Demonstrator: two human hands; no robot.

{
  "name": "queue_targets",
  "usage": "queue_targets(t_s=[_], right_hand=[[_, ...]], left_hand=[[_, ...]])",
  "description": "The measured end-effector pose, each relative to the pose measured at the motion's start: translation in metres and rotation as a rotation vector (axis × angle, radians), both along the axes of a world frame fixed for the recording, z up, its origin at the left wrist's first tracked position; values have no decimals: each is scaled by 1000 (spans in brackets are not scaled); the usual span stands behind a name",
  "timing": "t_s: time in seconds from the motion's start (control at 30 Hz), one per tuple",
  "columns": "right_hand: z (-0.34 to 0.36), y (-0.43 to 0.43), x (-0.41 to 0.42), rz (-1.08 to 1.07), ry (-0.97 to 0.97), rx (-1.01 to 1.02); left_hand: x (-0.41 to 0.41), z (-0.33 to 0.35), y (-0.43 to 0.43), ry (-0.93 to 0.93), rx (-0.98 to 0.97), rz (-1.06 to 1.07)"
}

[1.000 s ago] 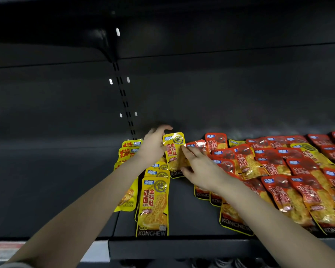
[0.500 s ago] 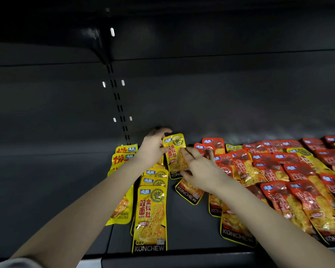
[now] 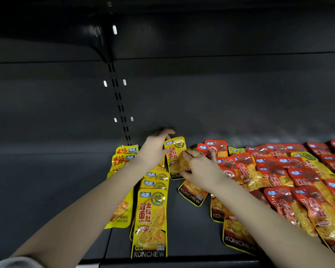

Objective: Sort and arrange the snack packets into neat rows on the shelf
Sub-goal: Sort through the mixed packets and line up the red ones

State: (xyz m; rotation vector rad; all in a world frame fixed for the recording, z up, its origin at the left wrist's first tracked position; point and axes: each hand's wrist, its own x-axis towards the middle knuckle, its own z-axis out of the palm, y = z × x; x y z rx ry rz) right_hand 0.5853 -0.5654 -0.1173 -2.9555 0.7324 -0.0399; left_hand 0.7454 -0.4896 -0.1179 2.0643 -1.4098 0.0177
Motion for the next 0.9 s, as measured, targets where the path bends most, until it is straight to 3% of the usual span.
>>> queue_targets(t_s=[0.33,0.9], right_hand=[[-10,13,6,-67,-35,-64],[-10,3,-19,82,24,-85]], left_hand=[[2,-3,1,33,27,-4],[-27,19,10,-18,-51,107]])
